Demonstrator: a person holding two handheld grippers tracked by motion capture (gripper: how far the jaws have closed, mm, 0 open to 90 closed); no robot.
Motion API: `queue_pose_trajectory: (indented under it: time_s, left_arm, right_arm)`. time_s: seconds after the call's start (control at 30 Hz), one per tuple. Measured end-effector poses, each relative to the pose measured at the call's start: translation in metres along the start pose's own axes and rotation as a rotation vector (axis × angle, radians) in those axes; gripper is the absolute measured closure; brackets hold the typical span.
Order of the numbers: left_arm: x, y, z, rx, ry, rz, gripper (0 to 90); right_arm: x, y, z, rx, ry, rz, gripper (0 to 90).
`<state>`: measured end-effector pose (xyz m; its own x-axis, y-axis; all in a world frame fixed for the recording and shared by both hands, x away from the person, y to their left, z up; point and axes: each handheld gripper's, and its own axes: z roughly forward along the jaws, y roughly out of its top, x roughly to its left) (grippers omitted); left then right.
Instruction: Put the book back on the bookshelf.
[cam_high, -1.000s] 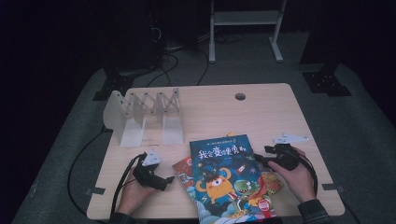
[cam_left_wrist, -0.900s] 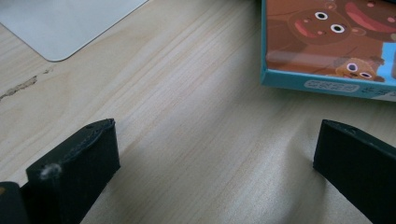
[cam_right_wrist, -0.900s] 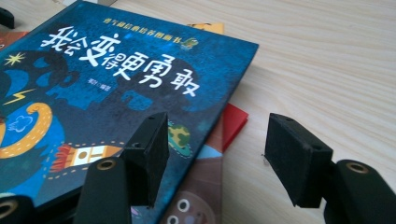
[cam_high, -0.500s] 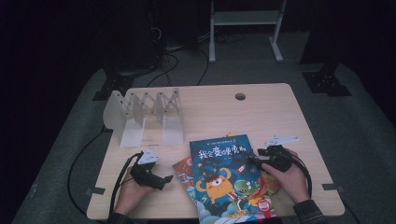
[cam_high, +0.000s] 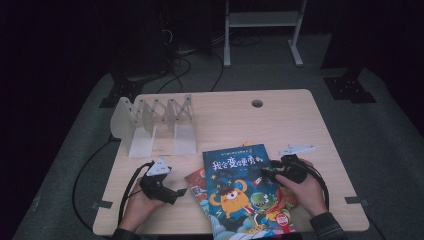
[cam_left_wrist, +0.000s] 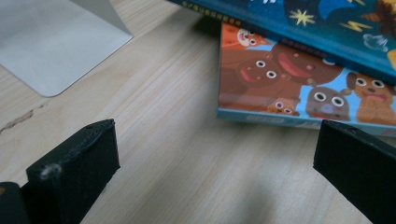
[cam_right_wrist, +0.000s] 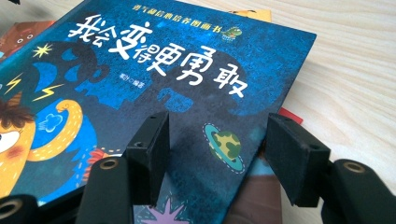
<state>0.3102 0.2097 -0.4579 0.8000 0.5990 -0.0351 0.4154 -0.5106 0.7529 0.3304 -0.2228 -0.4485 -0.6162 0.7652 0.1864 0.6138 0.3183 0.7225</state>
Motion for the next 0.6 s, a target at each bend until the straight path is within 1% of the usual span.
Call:
queue_pose_trajectory:
  time_s: [0.07, 0.2, 0.3, 0.33, 0.37, 0.4, 0.53, 0.6]
  left_arm:
    - [-0.001, 0.001, 0.000, -0.008, -0.002, -0.006, 0.0]
    - [-0.001, 0.006, 0.001, -0.011, -0.008, 0.007, 0.0]
    - [-0.002, 0.010, 0.002, -0.014, -0.014, 0.013, 0.0]
    - [-0.002, 0.011, 0.003, -0.010, -0.015, 0.020, 0.0]
    - [-0.002, 0.012, 0.004, -0.011, -0.013, 0.017, 0.0]
    - [-0.002, 0.014, 0.004, -0.005, -0.011, 0.026, 0.0]
    - [-0.002, 0.017, 0.007, -0.011, -0.013, 0.025, 0.0]
    - [-0.001, 0.019, 0.007, -0.006, -0.018, 0.031, 0.0]
  right_arm:
    - [0.000, 0.000, 0.001, 0.000, 0.004, 0.001, 39.9]
    - [0.002, 0.004, 0.006, -0.003, 0.015, -0.009, 39.8]
    - [0.003, 0.007, 0.009, 0.010, 0.024, -0.024, 39.7]
    - [0.003, 0.009, 0.010, 0.015, 0.028, -0.027, 39.7]
    - [0.004, 0.010, 0.011, 0.020, 0.032, -0.029, 39.6]
    - [0.004, 0.011, 0.012, 0.019, 0.035, -0.037, 39.4]
    - [0.006, 0.016, 0.017, 0.025, 0.047, -0.052, 38.9]
    - [0.007, 0.018, 0.020, 0.028, 0.052, -0.057, 38.6]
